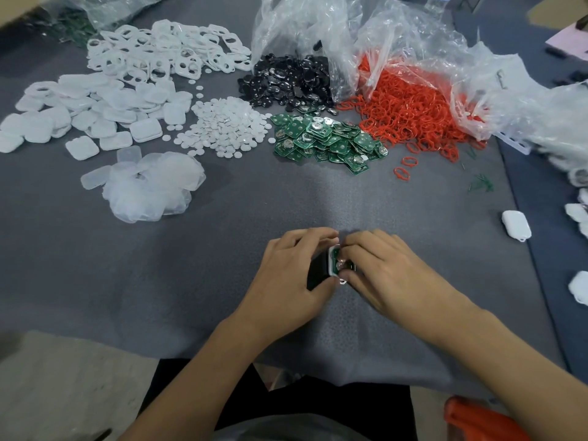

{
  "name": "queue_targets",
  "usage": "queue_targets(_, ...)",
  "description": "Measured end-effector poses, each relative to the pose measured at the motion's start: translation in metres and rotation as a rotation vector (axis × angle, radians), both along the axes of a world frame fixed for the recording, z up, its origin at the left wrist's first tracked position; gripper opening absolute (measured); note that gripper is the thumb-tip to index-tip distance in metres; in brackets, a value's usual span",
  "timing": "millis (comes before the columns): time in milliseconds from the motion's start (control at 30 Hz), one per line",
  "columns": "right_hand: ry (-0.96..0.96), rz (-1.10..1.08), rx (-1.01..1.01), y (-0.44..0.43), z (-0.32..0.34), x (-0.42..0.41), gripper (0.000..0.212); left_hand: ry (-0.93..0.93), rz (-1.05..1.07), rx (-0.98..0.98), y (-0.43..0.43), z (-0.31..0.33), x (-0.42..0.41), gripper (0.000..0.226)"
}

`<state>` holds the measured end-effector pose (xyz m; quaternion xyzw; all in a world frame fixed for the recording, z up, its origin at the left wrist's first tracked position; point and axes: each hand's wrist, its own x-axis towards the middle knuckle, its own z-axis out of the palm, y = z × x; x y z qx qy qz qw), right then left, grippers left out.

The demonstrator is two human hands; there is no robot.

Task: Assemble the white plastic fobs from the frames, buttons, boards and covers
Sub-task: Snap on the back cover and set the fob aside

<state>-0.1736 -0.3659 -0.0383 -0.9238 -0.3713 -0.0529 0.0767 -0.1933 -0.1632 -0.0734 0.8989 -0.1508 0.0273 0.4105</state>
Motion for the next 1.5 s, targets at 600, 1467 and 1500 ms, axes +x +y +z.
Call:
queue_targets(600,0.001,0.01,0.166,-0.001,-0.015,-0.008,0.013,0.005,-0.016,0.014,0.001,0.001,0.0,0.057)
queue_targets(1467,0.15,-0.196,0.34,0.005,-0.002,-0.015,0.019,-0.011,-0.013,0.006,0.0,0.0,0.0,0.055)
queue_targets(1500,0.158,-0.206,0.351,0.006,-0.001,-0.015,0.021,-0.011,-0.013,0.004,0.0,0.0,0.0,0.054)
